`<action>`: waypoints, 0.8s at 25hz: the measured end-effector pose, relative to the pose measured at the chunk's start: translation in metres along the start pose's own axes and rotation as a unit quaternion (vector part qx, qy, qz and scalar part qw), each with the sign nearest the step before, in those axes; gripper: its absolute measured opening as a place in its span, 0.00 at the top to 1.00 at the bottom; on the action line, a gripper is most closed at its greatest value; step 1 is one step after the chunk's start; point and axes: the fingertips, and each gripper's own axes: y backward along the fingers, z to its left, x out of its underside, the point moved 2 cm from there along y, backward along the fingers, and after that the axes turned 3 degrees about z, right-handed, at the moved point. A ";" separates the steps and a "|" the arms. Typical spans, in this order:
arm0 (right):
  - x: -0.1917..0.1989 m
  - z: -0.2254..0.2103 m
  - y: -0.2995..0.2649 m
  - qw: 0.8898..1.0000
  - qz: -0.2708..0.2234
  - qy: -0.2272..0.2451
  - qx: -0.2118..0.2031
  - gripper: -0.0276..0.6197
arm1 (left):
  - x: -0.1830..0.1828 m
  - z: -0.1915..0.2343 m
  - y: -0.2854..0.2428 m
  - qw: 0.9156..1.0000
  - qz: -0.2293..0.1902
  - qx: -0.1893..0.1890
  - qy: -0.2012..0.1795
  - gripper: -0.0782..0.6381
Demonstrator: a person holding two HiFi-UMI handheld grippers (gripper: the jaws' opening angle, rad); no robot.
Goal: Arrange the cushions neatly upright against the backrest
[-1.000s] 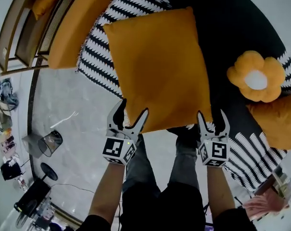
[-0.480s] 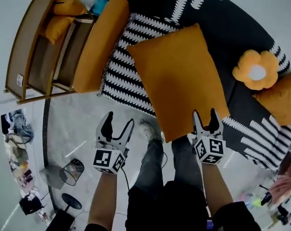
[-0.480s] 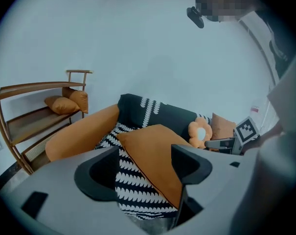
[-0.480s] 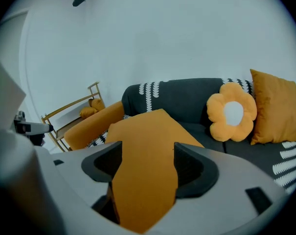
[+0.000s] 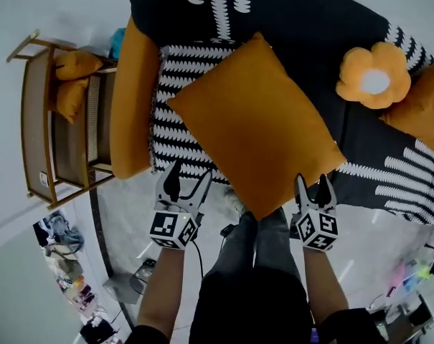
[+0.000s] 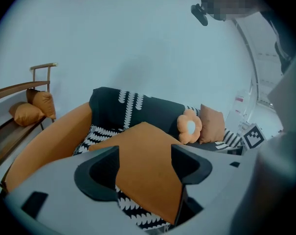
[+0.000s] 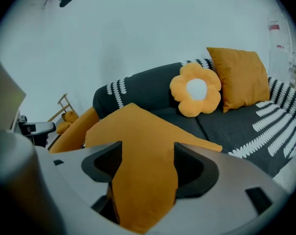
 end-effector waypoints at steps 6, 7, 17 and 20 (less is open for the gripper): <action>-0.002 -0.020 -0.017 0.999 0.012 -0.050 0.012 0.43 | -0.040 -0.017 -0.060 0.998 0.023 0.031 -0.049 0.41; -0.001 -0.021 -0.017 0.998 0.015 -0.054 0.012 0.43 | -0.044 -0.017 -0.069 0.997 0.027 0.035 -0.057 0.41; 0.033 -0.034 -0.021 0.985 0.024 -0.138 0.100 0.41 | -0.062 0.008 -0.151 0.977 0.103 0.108 -0.155 0.39; 0.046 -0.031 -0.018 0.975 0.017 -0.175 0.137 0.41 | -0.063 0.011 -0.167 0.962 0.125 0.143 -0.195 0.39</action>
